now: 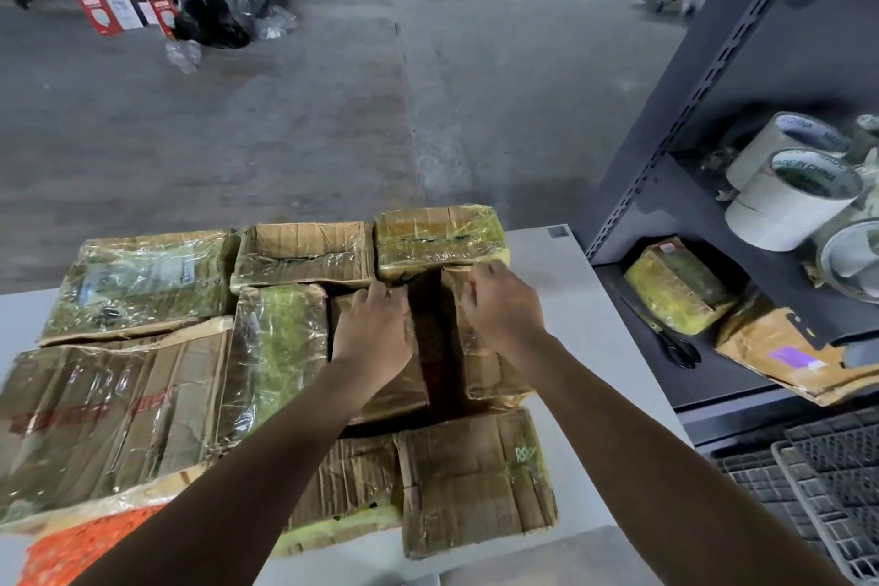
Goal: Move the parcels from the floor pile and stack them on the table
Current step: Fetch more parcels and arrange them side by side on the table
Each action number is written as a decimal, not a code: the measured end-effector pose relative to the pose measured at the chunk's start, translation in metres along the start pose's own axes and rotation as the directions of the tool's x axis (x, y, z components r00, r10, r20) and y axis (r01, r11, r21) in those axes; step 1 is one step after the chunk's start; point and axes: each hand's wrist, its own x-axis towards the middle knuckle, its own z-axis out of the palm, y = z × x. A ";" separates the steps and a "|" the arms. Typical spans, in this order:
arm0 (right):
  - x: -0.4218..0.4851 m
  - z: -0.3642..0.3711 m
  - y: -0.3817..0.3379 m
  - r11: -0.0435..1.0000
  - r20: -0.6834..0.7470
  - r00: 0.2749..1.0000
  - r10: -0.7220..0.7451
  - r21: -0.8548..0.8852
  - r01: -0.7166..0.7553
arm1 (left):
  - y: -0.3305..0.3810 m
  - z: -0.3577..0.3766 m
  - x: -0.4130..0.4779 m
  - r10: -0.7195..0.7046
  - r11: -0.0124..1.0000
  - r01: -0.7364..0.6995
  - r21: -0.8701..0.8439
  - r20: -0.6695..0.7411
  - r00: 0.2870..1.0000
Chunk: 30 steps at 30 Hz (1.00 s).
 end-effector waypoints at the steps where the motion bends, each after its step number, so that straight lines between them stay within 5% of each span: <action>1: 0.001 0.003 -0.010 0.999 0.026 0.998 -0.052 -0.004 0.052 | -0.004 -0.001 0.000 -0.008 1.000 0.008 0.016 -0.005 1.000; 4: 0.004 0.011 -0.038 0.990 0.187 0.972 -0.139 -0.007 0.143 | -0.016 -0.005 -0.002 -0.031 0.998 0.033 0.046 -0.037 0.999; 9: 0.011 0.009 -0.069 0.987 0.452 0.890 -0.067 -0.103 0.127 | -0.040 -0.003 -0.010 -0.053 0.997 0.054 0.050 -0.020 0.998; 15: 0.025 0.006 -0.079 0.995 0.587 0.803 0.100 -0.059 -0.081 | -0.051 0.000 -0.018 -0.051 0.998 0.051 -0.035 -0.003 0.999; 25: 0.027 -0.005 -0.057 0.981 0.545 0.824 0.154 -0.185 -0.061 | -0.038 -0.003 -0.017 -0.030 1.000 0.029 0.003 0.095 0.995; 30: 0.019 -0.012 -0.048 0.988 0.238 0.964 0.119 -0.128 -0.091 | -0.033 -0.004 -0.012 -0.041 0.997 0.030 0.074 0.153 0.987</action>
